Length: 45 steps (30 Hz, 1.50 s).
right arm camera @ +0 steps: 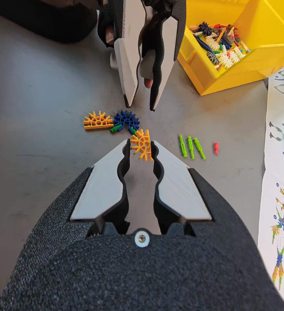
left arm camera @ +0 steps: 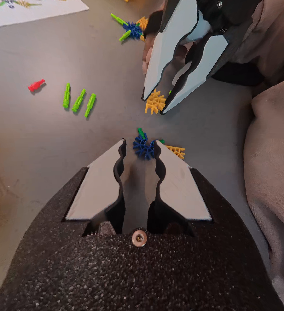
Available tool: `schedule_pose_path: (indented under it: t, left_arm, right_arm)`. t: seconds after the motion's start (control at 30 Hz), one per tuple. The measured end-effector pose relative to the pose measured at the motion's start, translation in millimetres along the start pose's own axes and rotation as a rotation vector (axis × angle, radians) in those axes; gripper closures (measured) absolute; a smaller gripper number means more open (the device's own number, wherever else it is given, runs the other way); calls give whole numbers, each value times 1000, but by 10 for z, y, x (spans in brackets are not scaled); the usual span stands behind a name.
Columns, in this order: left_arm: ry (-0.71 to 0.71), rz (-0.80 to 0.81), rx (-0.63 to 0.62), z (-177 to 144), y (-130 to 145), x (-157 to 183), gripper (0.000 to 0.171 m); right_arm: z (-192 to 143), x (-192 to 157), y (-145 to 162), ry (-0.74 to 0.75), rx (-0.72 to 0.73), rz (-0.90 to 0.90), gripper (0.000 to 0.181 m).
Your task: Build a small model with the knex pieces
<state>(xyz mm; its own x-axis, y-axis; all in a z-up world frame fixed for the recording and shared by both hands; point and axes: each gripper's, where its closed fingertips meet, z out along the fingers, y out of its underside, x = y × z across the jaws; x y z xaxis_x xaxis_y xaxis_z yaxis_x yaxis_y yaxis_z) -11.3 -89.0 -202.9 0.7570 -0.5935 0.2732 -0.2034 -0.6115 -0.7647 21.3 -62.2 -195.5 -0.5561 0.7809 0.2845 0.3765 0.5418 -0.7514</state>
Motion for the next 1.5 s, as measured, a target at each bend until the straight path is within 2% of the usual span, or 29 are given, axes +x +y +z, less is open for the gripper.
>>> schedule_pose_path:
  t: [0.13,0.17,0.4,0.73,1.13,1.3,1.4,1.5]
  left_arm:
    - [-15,66,-98,126,180,24,148]
    - [-12,81,-89,147,164,49,154]
    - [80,209,-101,234,124,109,156]
    - [197,271,-153,281,74,50,156]
    - [208,300,-156,268,96,85,156]
    - [197,302,-150,266,93,81,155]
    - [181,297,-149,253,95,60,152]
    - [175,284,-144,227,100,52,149]
  right_arm:
    - [124,-7,64,-81,-50,-48,159]
    - [144,-11,81,-100,-59,-58,159]
    - [120,-159,203,-229,-99,-76,159]
    - [88,-176,231,-199,-135,-122,159]
    - [72,-175,252,-198,-182,-100,158]
    - [36,-191,215,-226,-162,-62,148]
    - [-8,-175,151,-233,-123,-26,150]
    - [-27,-156,101,-225,-95,-9,158]
